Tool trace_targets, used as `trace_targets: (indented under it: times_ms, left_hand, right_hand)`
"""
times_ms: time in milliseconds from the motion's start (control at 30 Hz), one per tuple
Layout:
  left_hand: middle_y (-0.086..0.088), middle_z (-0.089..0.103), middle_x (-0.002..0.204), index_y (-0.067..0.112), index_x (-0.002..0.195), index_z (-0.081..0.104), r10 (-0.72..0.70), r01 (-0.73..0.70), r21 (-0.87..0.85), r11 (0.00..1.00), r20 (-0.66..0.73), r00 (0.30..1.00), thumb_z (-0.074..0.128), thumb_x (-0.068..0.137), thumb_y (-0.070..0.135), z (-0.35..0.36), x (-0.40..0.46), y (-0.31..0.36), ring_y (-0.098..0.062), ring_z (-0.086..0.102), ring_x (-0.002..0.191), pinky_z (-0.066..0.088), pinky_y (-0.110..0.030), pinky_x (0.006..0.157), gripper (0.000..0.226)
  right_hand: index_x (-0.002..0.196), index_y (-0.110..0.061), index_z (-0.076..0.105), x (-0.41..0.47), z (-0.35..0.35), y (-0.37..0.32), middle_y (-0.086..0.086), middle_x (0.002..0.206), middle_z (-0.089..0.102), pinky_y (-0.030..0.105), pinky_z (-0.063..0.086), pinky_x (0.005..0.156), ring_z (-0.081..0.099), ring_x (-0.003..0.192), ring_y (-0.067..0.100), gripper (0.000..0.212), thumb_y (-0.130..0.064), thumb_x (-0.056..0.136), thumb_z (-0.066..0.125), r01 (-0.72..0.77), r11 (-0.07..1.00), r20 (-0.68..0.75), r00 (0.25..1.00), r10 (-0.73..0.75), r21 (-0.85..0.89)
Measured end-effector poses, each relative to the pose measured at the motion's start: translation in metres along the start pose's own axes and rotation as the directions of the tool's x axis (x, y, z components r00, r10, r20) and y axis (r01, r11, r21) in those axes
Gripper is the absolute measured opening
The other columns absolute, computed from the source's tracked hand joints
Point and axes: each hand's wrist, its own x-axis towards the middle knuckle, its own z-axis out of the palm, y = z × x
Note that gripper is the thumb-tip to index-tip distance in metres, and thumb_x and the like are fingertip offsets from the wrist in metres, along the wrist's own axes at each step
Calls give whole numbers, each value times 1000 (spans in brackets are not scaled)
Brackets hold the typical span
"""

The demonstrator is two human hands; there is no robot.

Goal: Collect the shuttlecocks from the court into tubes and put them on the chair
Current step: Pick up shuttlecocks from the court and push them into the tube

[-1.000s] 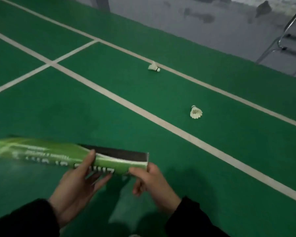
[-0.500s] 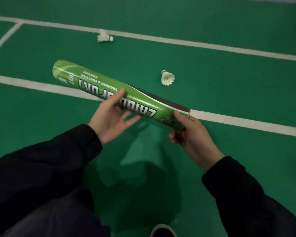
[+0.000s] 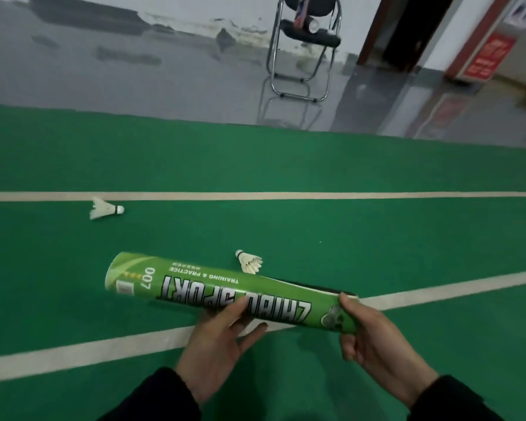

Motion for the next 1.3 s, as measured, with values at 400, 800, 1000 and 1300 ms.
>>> trace_targets:
  times_ms: [400,800,1000,1300]
  left_hand:
    - [-10,48,154,11,134,61,72,-87,-141,986,-111,991,83,85,29,-105,-29,108,-31,48,137,59,-43,95,57]
    - [-18,67,135,11,132,55,227,-314,-152,937,-417,880,96,63,36,-180,-59,124,-27,70,118,61,-47,91,85]
    - [-19,73,122,15,133,52,291,-442,-170,881,-543,788,70,79,13,-190,-66,142,-32,74,107,64,-47,75,57]
    - [-17,74,122,12,134,55,338,-515,-111,850,-635,695,66,81,11,-189,-73,155,-34,72,113,63,-49,77,53]
  right_hand:
    - [98,-21,69,65,120,-14,-3,85,71,21,48,49,60,59,12,30,-45,102,51,-96,978,-87,993,81,-183]
    - [102,-10,66,241,131,65,8,93,64,34,51,81,59,91,25,35,-39,87,78,-133,905,-440,895,-65,-404]
    - [90,-15,70,306,183,51,21,104,69,31,44,73,60,82,24,27,-42,94,67,60,791,-272,921,-279,-609]
    - [108,-33,63,349,386,-32,-14,109,66,30,50,87,63,96,7,9,-36,99,61,621,467,415,777,-473,-629]
